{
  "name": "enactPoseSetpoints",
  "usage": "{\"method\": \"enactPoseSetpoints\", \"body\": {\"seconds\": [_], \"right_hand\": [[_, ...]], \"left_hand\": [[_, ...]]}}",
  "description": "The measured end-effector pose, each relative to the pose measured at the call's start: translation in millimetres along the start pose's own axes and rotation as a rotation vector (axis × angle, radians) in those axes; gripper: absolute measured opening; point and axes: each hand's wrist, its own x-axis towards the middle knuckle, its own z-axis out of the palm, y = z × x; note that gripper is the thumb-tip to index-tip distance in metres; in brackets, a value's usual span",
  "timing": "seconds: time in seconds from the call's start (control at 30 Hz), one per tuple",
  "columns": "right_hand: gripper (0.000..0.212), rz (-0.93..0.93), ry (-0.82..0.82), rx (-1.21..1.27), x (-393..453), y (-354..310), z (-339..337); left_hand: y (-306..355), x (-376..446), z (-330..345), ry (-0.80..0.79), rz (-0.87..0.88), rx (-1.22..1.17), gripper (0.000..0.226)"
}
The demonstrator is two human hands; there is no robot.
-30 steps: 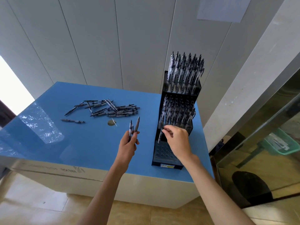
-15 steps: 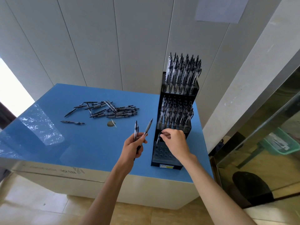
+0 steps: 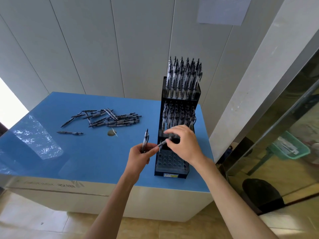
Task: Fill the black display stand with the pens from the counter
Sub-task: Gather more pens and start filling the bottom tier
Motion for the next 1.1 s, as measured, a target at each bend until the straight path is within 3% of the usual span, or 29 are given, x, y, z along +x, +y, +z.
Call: {"method": "enactPoseSetpoints", "body": {"seconds": [0.13,0.43,0.6,0.77,1.1], "right_hand": [[0.020,-0.090,-0.110,-0.130,-5.5,-2.7,7.7],[0.021,-0.070,-0.319,-0.247,-8.8,9.5,7.2],[0.010,0.136,-0.236,-0.124,-12.3,32.5,10.6],[0.011,0.259,-0.071,0.008,-13.1,40.1,18.4],[0.005,0.258,-0.021,0.087,-12.1,46.9,44.4]], "left_hand": [[3.0,-0.9,8.6,0.004,0.038,0.050,0.015],[2.8,-0.9,4.4,0.066,0.060,0.064,0.020],[0.0,1.0,-8.7,0.103,0.024,0.059,0.013],[-5.5,0.6,-17.9,0.069,0.016,0.063,0.022],[-10.6,3.5,-28.5,0.089,0.024,0.134,0.024]]}}
